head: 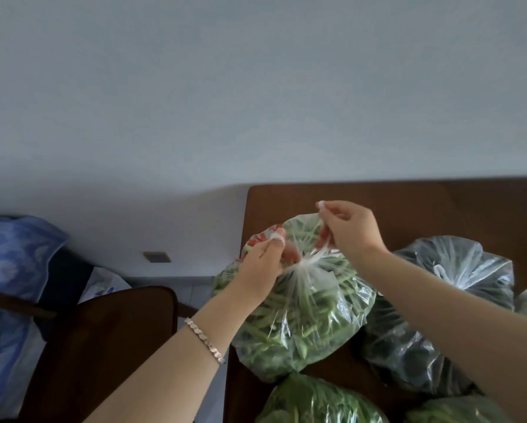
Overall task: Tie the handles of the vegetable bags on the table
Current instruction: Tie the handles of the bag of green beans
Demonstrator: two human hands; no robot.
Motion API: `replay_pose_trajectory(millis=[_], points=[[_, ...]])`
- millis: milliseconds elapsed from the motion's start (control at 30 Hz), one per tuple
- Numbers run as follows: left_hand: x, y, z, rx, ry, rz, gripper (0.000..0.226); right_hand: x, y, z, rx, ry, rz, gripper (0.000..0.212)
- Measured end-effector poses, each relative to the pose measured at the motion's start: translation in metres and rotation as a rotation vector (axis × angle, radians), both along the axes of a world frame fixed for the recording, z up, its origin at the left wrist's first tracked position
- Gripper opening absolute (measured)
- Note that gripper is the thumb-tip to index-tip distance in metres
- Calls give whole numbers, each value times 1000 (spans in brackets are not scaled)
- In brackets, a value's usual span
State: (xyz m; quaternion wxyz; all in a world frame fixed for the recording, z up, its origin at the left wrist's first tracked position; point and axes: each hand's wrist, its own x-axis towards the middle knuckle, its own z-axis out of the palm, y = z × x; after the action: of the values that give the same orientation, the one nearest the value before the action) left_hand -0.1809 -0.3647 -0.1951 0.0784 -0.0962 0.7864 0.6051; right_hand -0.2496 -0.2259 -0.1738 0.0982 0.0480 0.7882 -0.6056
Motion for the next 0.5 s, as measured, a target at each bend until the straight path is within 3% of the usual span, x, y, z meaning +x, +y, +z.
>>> replay_pose_trajectory(millis=[100,233,367,500], points=[[1,-3,3,37,-69,-124,56,-1,3,23,-136,47,73,11],[4,-7,-2,115,-164,-201,58,1,-11,28,-59,116,135,12],[10,-8,-2,332,-188,-75,57,9,-13,16,-81,91,119,15],[10,-11,-9,619,-186,36,64,26,-6,-2,275,53,314,23]])
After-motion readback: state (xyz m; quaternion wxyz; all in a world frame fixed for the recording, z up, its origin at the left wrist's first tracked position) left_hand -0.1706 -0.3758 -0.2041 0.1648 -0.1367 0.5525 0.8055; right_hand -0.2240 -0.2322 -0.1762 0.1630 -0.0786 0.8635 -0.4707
